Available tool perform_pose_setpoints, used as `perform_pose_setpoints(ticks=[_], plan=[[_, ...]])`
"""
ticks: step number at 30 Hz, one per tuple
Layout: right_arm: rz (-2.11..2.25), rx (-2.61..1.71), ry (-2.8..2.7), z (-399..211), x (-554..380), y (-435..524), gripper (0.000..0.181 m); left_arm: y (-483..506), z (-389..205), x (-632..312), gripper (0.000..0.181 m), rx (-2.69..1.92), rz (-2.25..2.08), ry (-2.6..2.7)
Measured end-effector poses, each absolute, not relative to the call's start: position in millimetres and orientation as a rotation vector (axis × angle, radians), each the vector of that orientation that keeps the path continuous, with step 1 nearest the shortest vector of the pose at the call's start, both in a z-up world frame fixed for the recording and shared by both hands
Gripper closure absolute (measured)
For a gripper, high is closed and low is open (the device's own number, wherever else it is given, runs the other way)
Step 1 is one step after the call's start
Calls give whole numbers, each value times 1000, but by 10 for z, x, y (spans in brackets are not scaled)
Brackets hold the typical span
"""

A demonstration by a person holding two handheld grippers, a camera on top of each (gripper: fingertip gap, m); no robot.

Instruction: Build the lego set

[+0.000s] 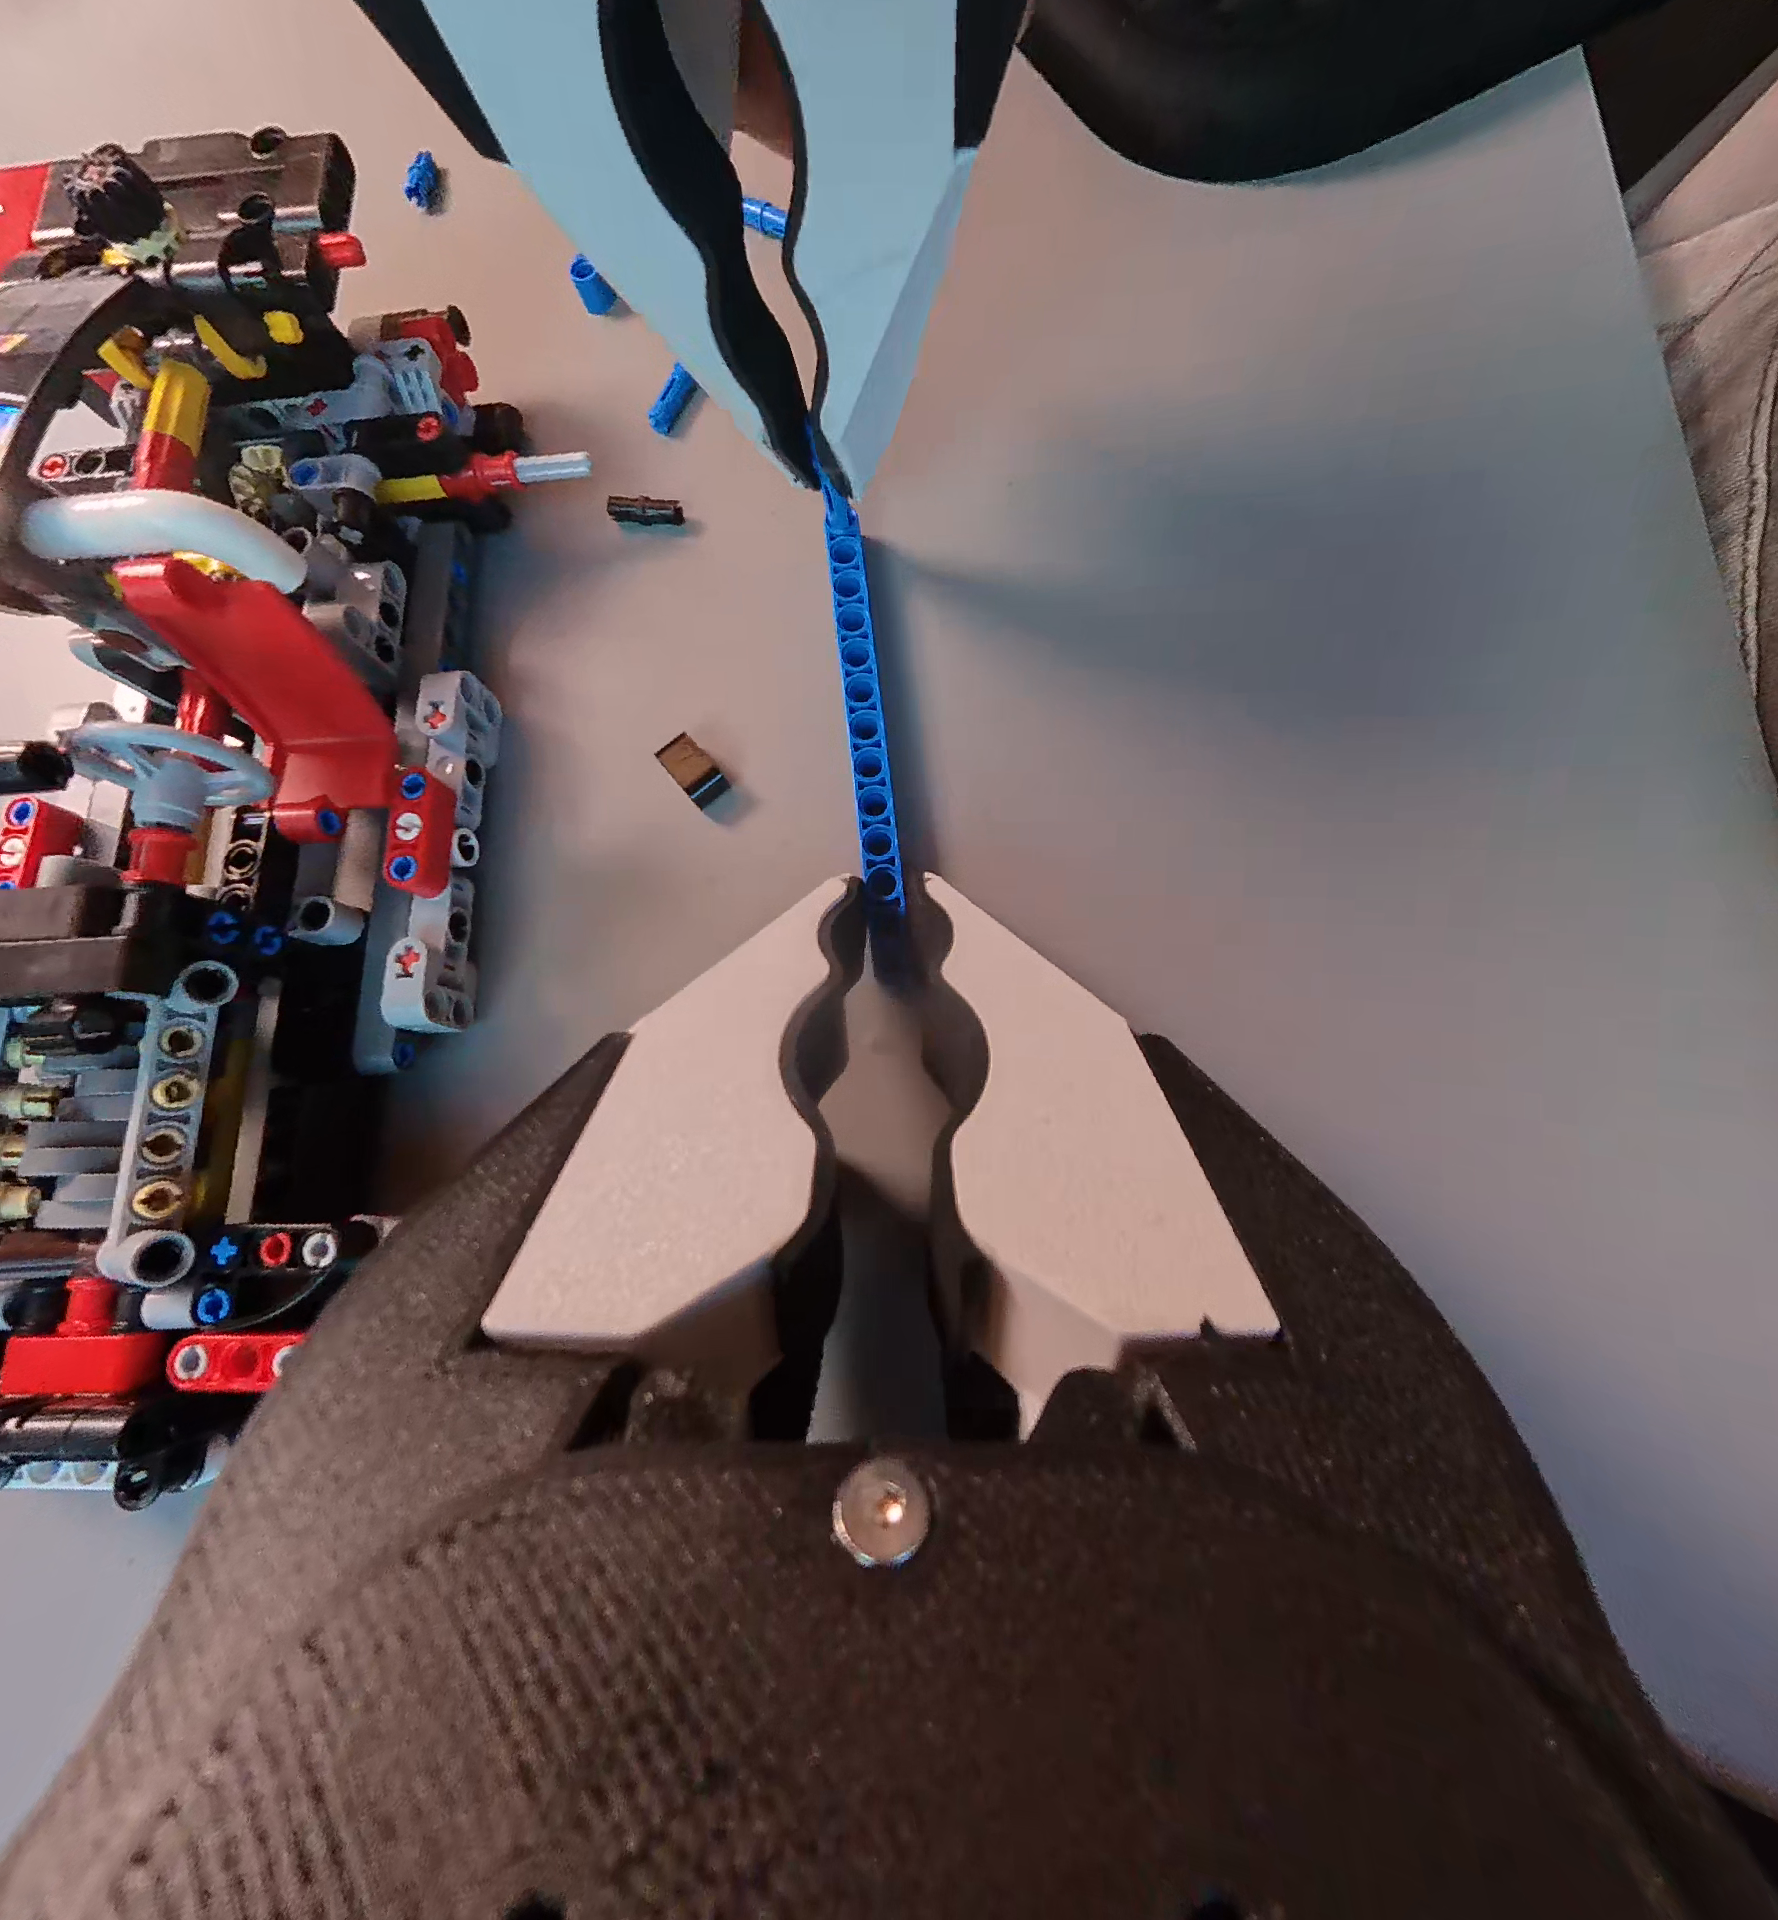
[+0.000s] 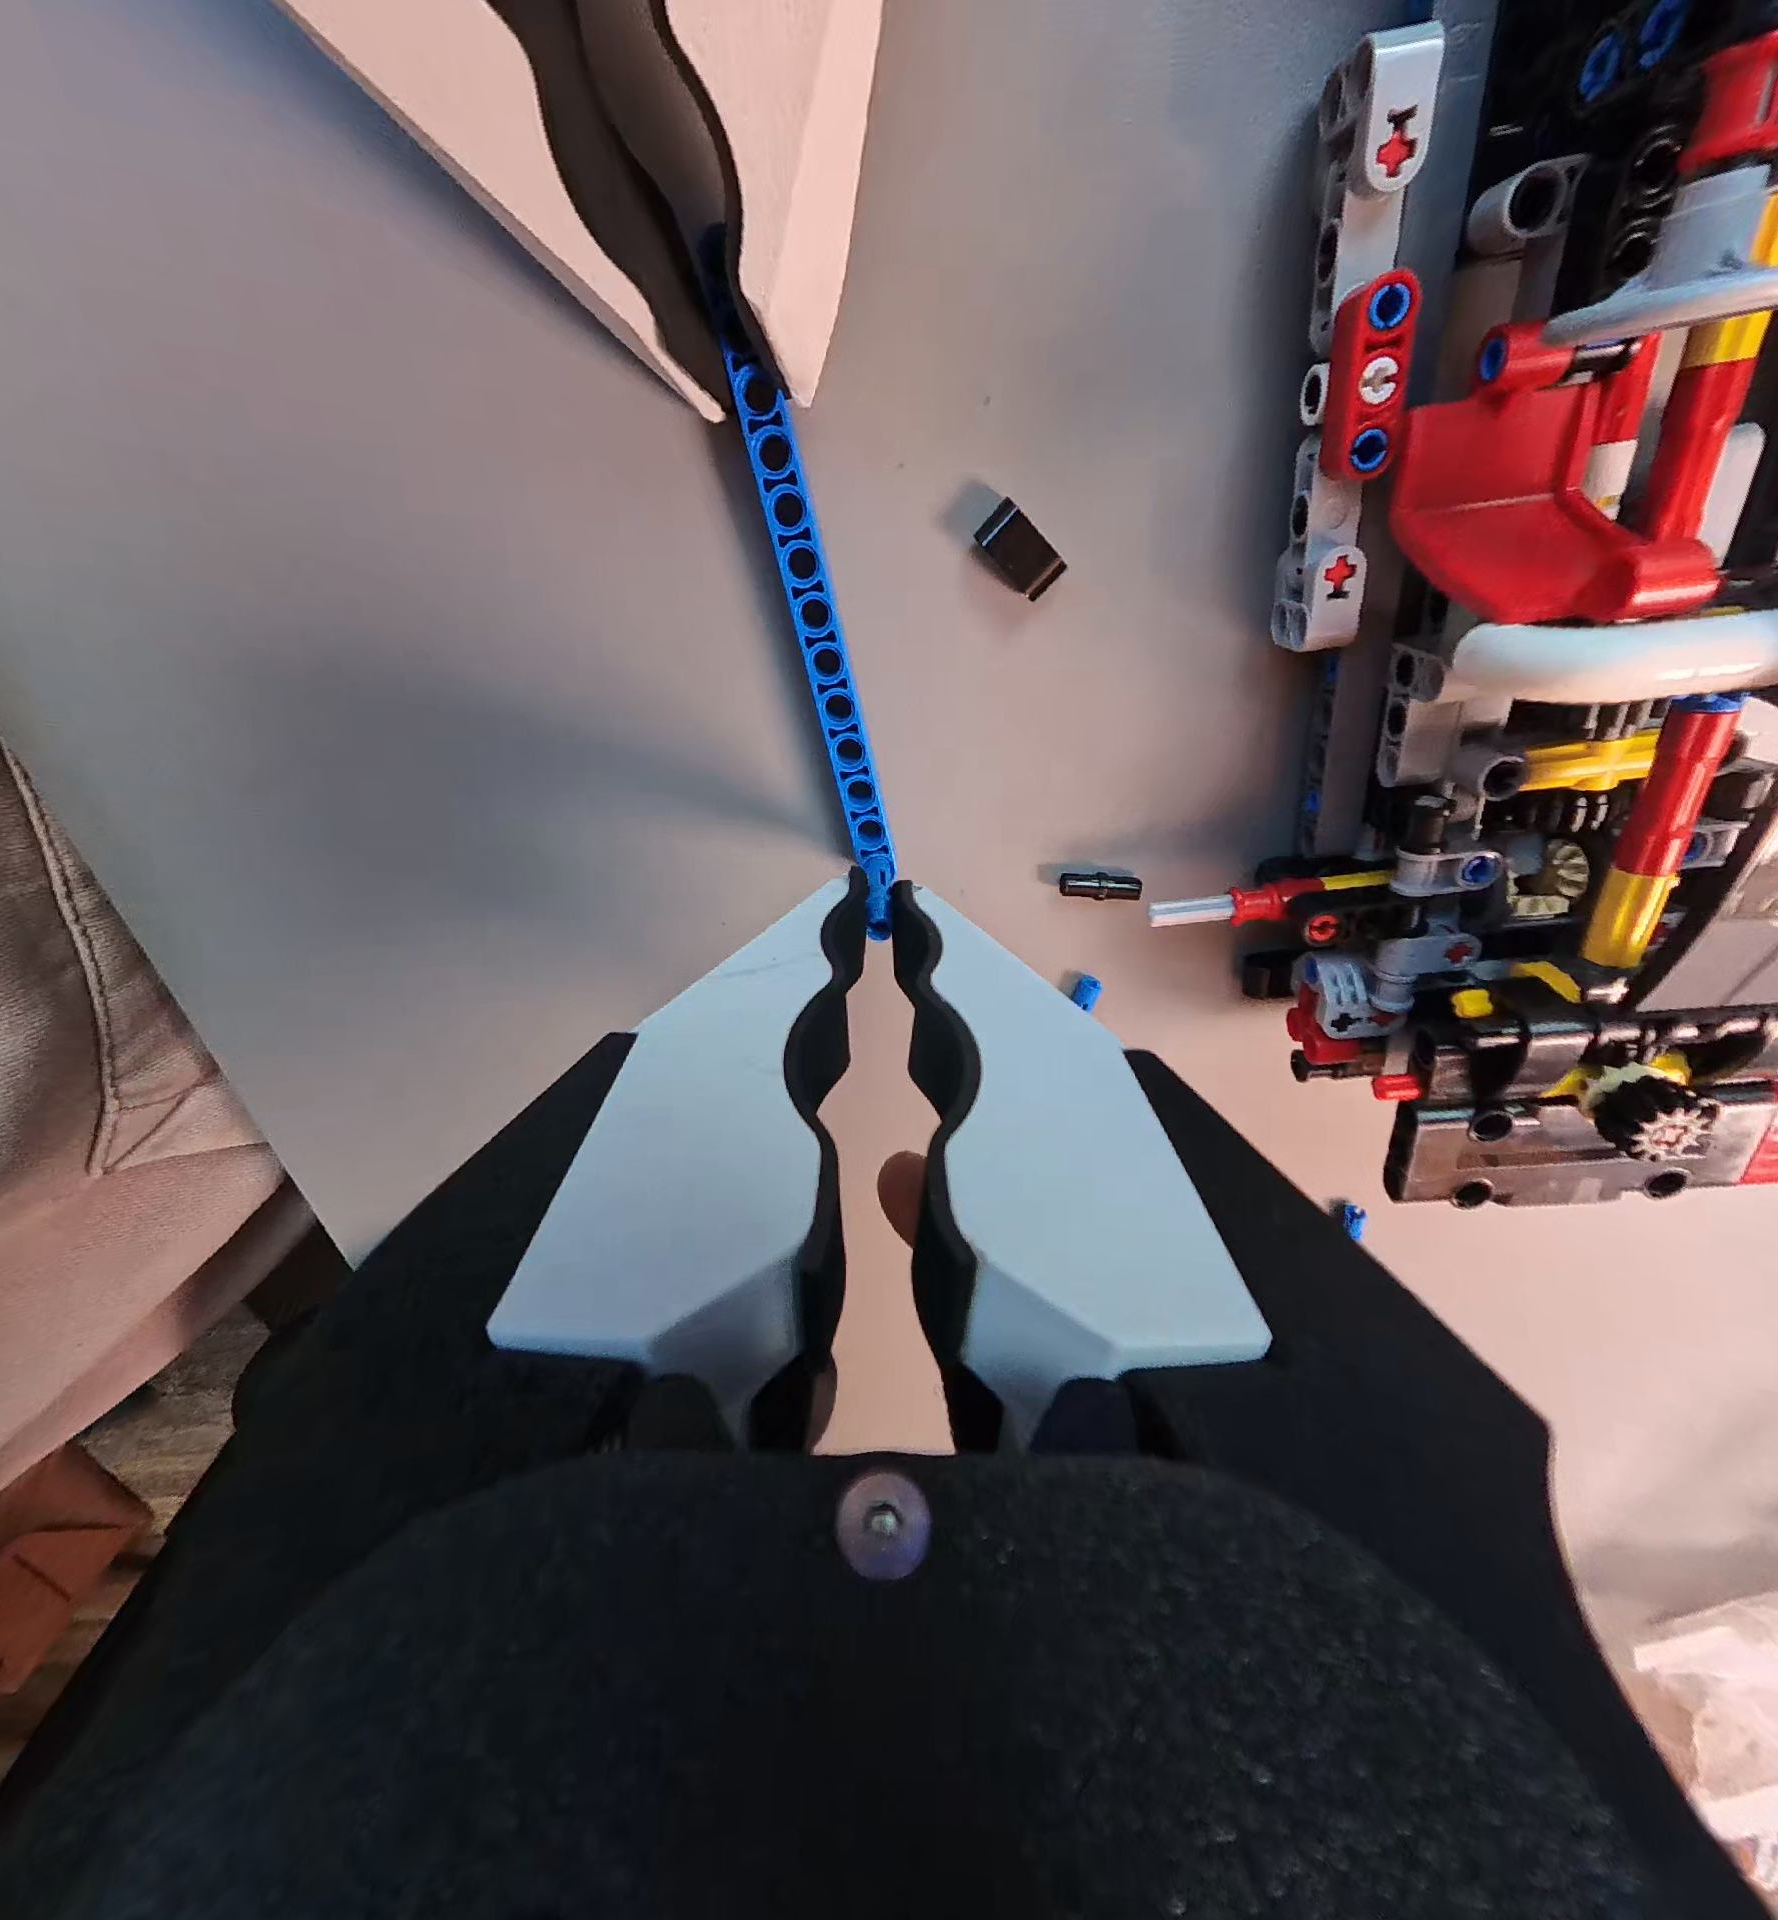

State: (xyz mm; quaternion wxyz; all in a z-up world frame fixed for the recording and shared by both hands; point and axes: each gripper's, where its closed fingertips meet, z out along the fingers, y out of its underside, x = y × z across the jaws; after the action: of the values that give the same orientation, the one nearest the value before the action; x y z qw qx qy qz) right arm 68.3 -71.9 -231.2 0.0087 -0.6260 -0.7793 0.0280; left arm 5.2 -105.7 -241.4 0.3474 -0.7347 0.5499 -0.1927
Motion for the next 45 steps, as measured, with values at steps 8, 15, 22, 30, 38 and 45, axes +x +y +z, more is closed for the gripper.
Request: perform_pose_setpoints(ticks=[8, 15, 22, 30, 38, 45], plan=[[116, -1984, -2460, -2380, 617, -778, 180, -1070, -2411, 102, 176, -1896, -502, 1419], [345, -2008, -2333, -2304, 629, -772, 179, -1091, -2411, 96, 176, -1907, -518, 1408], [1131, -1856, -1793, -1733, 211, -919, 179, -1067, -2030, 235, 160, -1795, -732, 1203], [1472, -1648, -1441, -1374, 78, -1098, 180, -1072, -1543, 338, 178, -1598, -861, 1008], [1152, -1455, -1804, -1508, 185, -1242, 179, -1195, -1672, 396, 180, -1618, -792, 1169], [921, -1318, -2011, -1618, 212, -1284, 179, -1239, -1749, 413, 180, -1643, -779, 1220]])
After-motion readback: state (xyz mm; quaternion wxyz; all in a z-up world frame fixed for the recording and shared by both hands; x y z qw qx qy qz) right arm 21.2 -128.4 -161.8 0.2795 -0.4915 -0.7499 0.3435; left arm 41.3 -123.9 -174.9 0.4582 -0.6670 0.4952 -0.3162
